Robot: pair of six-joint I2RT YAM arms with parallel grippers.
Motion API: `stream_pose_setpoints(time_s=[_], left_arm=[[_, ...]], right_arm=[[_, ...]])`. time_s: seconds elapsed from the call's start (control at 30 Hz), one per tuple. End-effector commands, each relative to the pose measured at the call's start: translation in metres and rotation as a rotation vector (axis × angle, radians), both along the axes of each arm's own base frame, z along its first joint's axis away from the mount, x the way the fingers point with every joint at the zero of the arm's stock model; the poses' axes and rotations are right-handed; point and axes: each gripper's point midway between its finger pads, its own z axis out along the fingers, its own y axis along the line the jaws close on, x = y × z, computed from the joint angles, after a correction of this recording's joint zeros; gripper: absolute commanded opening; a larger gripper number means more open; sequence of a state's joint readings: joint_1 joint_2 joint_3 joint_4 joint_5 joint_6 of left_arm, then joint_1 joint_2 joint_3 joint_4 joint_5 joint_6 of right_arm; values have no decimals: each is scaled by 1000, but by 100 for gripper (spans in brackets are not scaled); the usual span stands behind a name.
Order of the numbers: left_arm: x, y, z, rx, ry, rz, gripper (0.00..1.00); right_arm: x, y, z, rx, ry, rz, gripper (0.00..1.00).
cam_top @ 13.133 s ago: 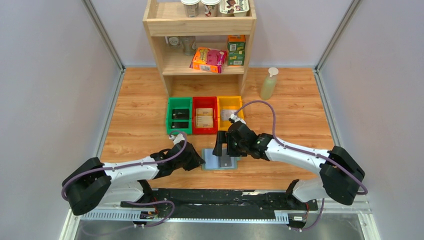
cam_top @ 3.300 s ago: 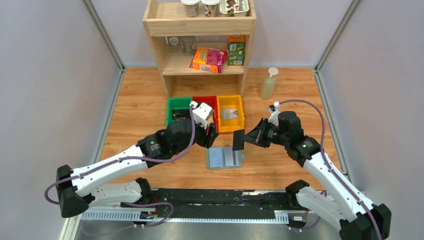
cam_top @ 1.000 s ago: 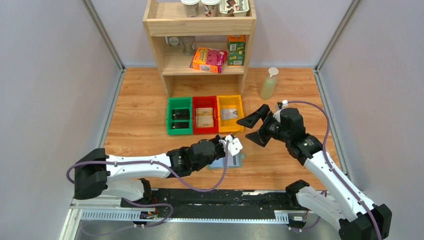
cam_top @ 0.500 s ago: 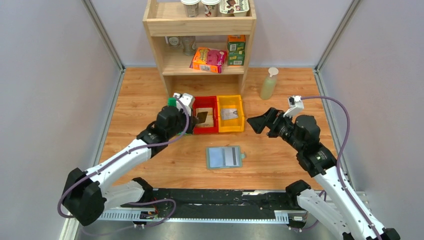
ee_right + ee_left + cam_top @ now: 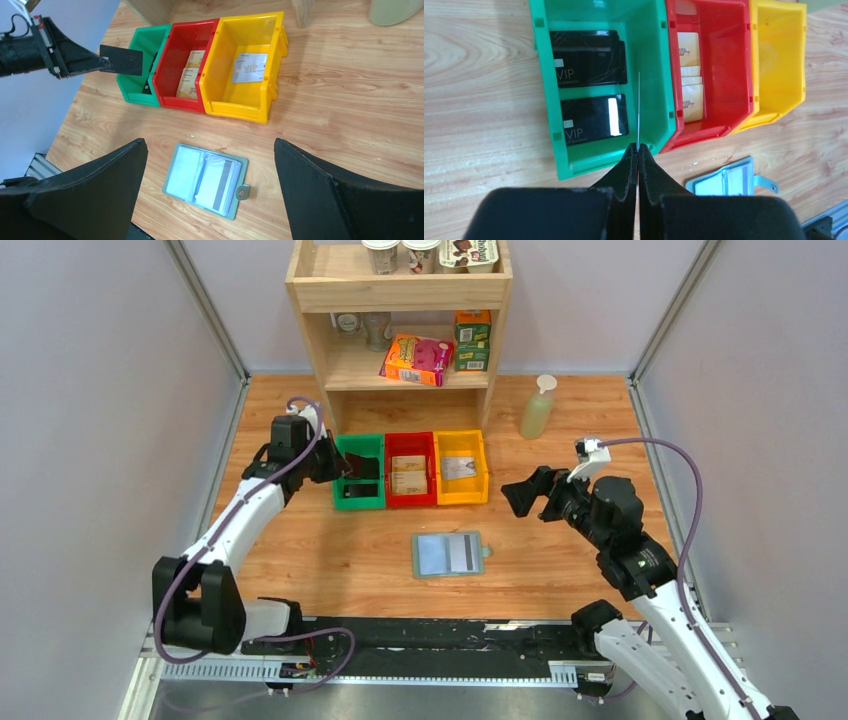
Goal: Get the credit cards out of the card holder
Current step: Place the credit card in the storage box.
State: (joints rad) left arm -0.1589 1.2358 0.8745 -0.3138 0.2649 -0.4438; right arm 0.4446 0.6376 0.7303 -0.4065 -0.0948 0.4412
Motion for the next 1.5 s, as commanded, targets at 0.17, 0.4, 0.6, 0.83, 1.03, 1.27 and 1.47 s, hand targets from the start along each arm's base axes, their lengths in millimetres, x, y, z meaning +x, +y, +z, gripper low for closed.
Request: stream_pose_setpoints(time_s=[0.17,0.4,0.6,0.83,1.03,1.27,1.47], left_arm=[[46,-12,-13,-11,98,-37,0],[66,-20,-43,-33,166,-52,0],[69,-15,-57,10,210,-35,15],[59,0,-26,76,149,1,46],[37,0,9,117,89,-13,60],[-18,-39,41,32,10,-121,69],[-81,-90,29,-37,33,-245,70]], right_arm=[[-2,-7,3,-56,-67,0,100],[-7,-9,6,-47,-80,4,100],[-8,-10,2,-46,-65,-4,100],[-8,-14,3,-64,-60,-15,100],[-10,-8,6,-69,-35,18,100],[-15,9,-1,-14,54,80,100],[-27,32,-39,-46,255,147,100]])
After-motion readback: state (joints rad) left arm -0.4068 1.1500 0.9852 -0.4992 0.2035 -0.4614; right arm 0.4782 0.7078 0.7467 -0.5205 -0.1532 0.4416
